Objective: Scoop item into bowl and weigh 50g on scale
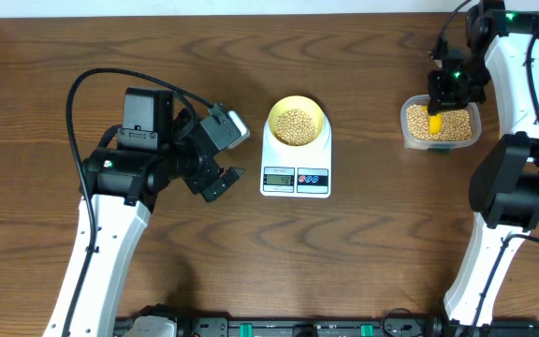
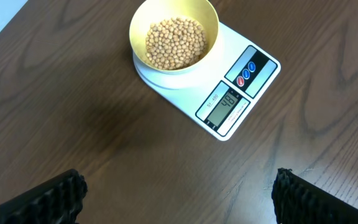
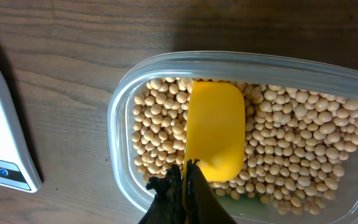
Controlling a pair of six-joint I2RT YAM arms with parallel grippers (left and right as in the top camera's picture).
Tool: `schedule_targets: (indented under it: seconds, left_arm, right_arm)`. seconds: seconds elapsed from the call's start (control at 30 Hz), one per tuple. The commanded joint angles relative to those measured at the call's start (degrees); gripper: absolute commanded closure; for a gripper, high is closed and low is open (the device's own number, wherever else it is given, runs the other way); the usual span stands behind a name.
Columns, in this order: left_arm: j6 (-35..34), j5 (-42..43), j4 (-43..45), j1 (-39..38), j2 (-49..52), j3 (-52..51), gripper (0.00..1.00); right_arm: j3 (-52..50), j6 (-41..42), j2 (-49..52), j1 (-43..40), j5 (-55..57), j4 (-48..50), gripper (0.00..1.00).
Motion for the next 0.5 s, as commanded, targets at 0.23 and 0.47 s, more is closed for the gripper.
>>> schedule_targets:
  seconds: [0.23,0.47]
  left_arm:
    - [-0.52,0.52,-0.09,0.26,0.31,-0.26,0.02]
    - [-0.52,0.52,-0.11,0.26,0.31,-0.26,0.03]
  right_arm:
    - [-0.72,-0.68,0.57,-6.4,-12.85,-1.03,0.99]
    - [-0.72,-3.72,0.57,-10.88,-19.1,-1.75,0.99]
